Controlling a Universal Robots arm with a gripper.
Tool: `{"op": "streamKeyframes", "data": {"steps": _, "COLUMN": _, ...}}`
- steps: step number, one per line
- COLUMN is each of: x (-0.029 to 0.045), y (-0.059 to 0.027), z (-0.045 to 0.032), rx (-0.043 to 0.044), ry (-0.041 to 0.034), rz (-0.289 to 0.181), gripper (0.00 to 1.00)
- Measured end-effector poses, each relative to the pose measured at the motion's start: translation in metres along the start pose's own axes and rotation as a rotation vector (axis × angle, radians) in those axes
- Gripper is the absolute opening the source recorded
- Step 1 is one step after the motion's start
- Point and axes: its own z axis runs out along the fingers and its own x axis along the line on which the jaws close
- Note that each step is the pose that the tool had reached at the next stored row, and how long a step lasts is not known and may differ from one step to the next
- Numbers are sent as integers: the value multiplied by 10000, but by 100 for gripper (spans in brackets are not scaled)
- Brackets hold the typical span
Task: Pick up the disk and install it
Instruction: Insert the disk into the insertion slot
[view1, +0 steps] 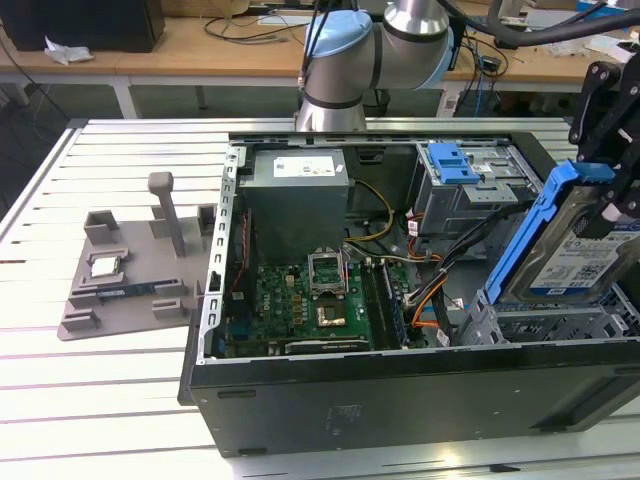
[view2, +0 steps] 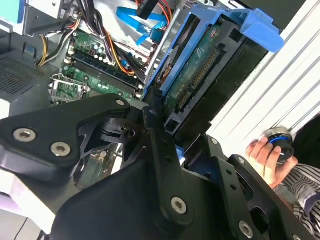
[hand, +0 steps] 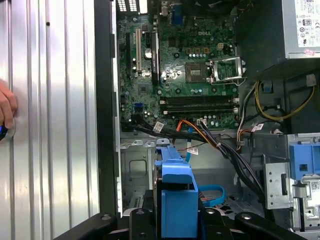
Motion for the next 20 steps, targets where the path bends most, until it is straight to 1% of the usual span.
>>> {"op": "streamKeyframes", "data": {"steps": 2, "x": 1, "y": -2, "z": 30, "rx": 0, "ry": 0, "rz": -34, "gripper": 37}}
{"op": "streamKeyframes", "data": {"steps": 9, "x": 3, "y": -10, "z": 177, "rx": -4, "ry": 3, "rz": -99, "gripper": 37}}
{"op": "streamKeyframes", "data": {"steps": 11, "x": 4, "y": -14, "z": 236, "rx": -5, "ry": 6, "rz": -109, "gripper": 37}}
{"op": "streamKeyframes", "data": {"steps": 20, "x": 6, "y": -31, "z": 432, "rx": -11, "ry": 7, "rz": -122, "gripper": 37}}
